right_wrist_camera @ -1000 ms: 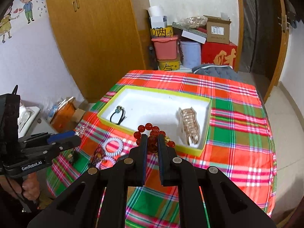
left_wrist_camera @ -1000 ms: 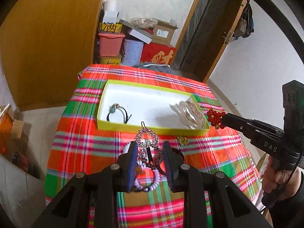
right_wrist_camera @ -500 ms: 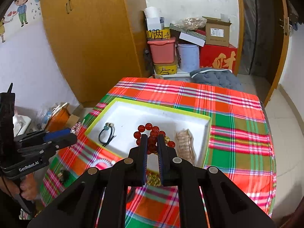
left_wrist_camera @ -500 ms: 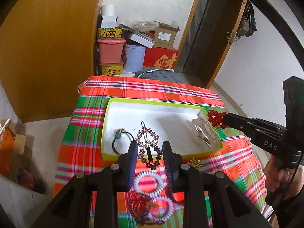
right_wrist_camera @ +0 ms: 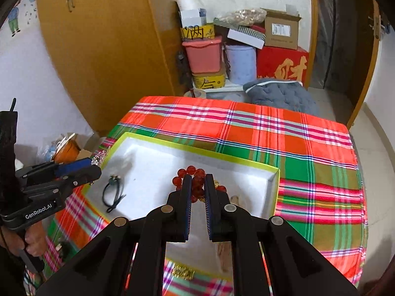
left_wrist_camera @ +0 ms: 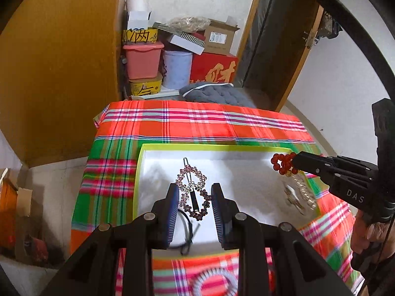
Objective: Organize jewelry
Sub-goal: 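Carry the red beads and rhinestone clip into the yellow tray and open both tools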
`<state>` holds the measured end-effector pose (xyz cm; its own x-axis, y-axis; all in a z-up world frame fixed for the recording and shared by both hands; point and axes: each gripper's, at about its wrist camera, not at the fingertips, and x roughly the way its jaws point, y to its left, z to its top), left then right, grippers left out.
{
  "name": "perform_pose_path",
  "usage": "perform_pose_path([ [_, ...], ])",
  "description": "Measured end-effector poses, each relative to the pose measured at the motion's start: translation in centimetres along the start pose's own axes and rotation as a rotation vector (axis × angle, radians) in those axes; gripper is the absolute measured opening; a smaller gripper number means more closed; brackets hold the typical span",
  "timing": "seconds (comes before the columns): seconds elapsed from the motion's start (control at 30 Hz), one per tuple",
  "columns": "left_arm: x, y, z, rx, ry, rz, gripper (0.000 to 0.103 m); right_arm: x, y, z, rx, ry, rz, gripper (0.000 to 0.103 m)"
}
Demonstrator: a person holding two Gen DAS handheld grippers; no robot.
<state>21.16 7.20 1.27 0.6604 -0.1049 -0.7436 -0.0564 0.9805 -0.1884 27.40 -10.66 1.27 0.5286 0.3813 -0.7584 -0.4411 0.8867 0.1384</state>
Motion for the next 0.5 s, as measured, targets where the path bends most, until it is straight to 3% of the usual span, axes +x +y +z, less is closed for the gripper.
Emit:
perform_pose_path([
  [0.5,6.4,2.6,0.8,-0.034,0.091,0.038,0.027,5.8,-0.1,0.6,0.005,0.122,-0.067,0.010],
])
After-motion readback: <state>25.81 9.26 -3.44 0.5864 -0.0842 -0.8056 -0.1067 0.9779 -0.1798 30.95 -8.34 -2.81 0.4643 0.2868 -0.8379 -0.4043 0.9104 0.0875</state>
